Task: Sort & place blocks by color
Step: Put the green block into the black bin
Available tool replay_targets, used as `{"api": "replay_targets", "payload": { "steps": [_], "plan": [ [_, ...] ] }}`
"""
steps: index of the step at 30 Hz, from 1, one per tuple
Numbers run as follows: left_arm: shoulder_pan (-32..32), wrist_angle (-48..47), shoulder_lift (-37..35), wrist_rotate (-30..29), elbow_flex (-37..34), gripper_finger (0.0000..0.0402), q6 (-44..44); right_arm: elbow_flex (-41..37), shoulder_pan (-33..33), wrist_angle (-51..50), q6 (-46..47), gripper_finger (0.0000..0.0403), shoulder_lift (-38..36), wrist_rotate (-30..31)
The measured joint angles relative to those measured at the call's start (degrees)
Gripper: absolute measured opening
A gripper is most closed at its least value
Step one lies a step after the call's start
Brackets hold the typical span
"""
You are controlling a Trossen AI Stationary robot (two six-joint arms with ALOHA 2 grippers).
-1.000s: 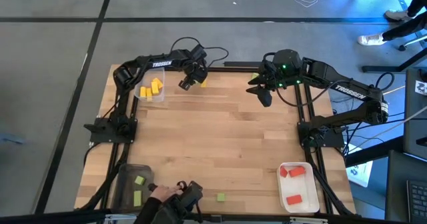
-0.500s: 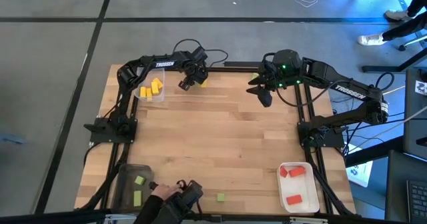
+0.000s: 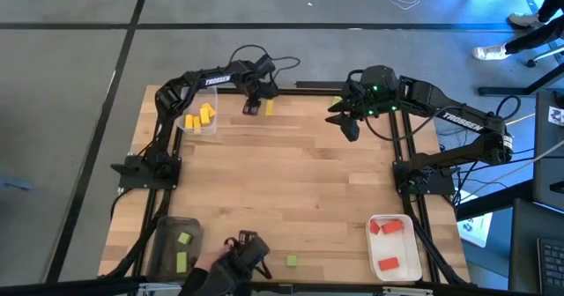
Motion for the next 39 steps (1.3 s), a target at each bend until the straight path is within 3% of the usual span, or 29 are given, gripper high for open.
{"api": "replay_targets", "payload": {
  "steps": [10, 24, 29, 39],
  "plan": [
    [4.1, -4.9, -0.1, 11.8, 1.9, 0.0176, -8.2, 0.0, 0.0, -0.1, -0.9, 0.0185, 0.0, 0.0],
    [5.3, -3.3, 0.1, 13.6, 0.0, 0.0176, -10.1, 0.0, 0.0, -0.1, -1.0, 0.0185, 0.0, 0.0],
    [5.2, -2.2, 0.1, 10.1, -2.2, 0.0176, -10.1, 0.0, 0.0, 0.0, -1.0, 0.0185, 0.0, 0.0],
    [5.0, 0.9, 0.2, 9.7, -3.3, 0.0176, -10.1, 0.0, 0.0, 0.0, -1.0, 0.0185, 0.0, 0.0]
  ]
}}
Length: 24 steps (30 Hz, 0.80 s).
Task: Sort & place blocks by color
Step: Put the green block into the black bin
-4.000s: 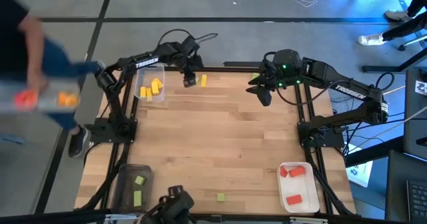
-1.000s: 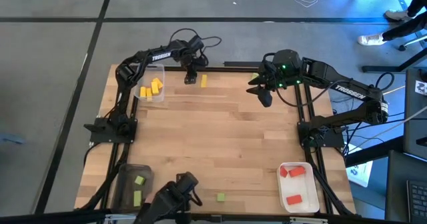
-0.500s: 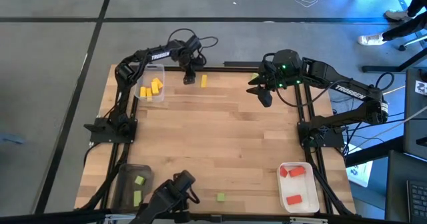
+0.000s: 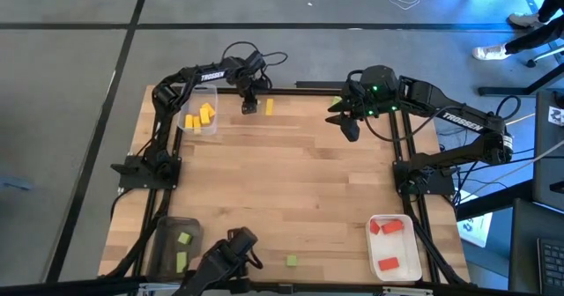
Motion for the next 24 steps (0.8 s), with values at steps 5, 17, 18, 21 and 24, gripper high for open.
{"api": "replay_targets", "payload": {
  "steps": [5, 17, 18, 21, 24],
  "plan": [
    [-0.1, 1.9, 0.0, -0.1, 0.0, 0.0176, -0.7, 0.0, 0.0, 0.0, 0.0, 0.0185, 0.0, 0.0],
    [-0.8, 4.7, 0.2, -2.1, 0.0, 0.0176, -4.5, 0.0, 0.0, 0.0, 0.0, 0.0185, 0.0, 0.0],
    [-0.9, 4.8, 0.4, -1.9, 0.0, 0.0176, -5.9, 0.0, 0.0, 0.0, 0.0, 0.0185, 0.0, 0.0],
    [-1.7, 4.6, 1.3, -3.9, 0.0, 0.0176, -9.6, 0.0, 0.0, 0.0, 0.0, 0.0185, 0.0, 0.0],
    [-1.9, 4.4, 1.5, -2.7, 0.0, 0.0176, -13.8, 0.0, 0.0, 0.0, 0.1, 0.0185, 0.0, 0.0]
  ]
}}
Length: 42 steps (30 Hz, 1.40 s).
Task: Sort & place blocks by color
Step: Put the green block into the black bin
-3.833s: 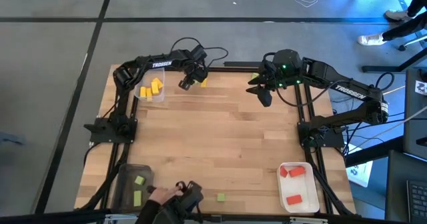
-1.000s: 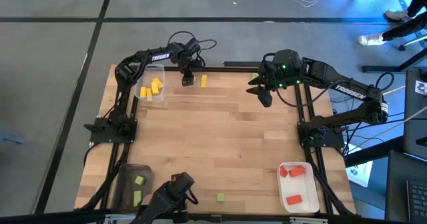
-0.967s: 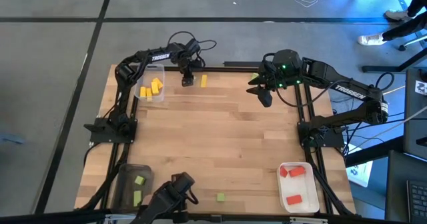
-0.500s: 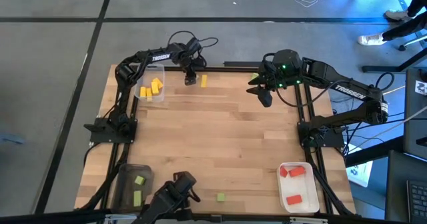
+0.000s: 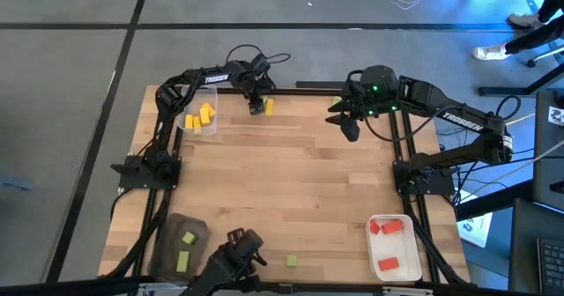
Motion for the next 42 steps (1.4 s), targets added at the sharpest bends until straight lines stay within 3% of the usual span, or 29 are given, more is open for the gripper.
{"api": "replay_targets", "payload": {
  "steps": [9, 22, 26, 36, 42],
  "plan": [
    [0.1, -0.3, -0.4, 0.8, 0.2, 0.0176, -0.9, 0.0, 0.0, 0.0, 0.0, 0.0185, 0.0, 0.0],
    [-0.4, -1.7, -1.3, -0.2, 3.9, 0.0176, -21.9, 0.0, 0.0, 0.0, -0.1, 0.0185, 0.0, 0.0],
    [-1.8, -1.1, -1.3, -0.8, 3.4, 0.0176, -22.6, 0.0, 0.0, 0.0, -0.1, 0.0185, 0.0, 0.0],
    [-3.0, -0.2, -1.2, -9.8, 3.4, 0.0176, -22.7, 0.0, 0.0, 0.0, -0.1, 0.0185, 0.0, 0.0],
    [-2.9, 0.2, -1.2, -8.2, 3.4, 0.0176, -25.6, 0.0, 0.0, 0.0, 0.0, 0.0185, 0.0, 0.0]
  ]
}}
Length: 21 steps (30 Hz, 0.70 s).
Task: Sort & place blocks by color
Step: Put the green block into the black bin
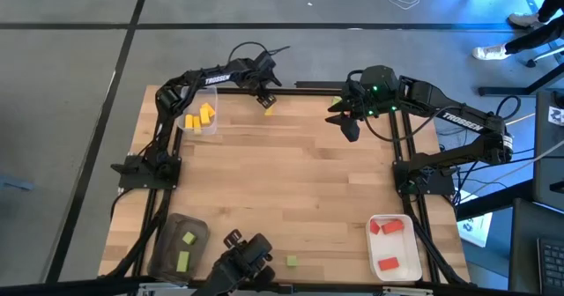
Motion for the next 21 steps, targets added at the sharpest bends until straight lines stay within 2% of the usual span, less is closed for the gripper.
{"api": "replay_targets", "payload": {
  "steps": [7, 21],
  "plan": [
    [-0.6, 0.0, 2.6, 1.0, 0.0, 0.0176, -0.7, 0.0, 0.0, 0.0, 0.2, 0.0185, 0.0, 0.0],
    [-1.4, 3.0, 4.0, -3.5, -0.1, 0.0170, 1.9, 0.0, 0.0, 0.3, 0.2, 0.0185, 0.0, 0.0]
  ]
}}
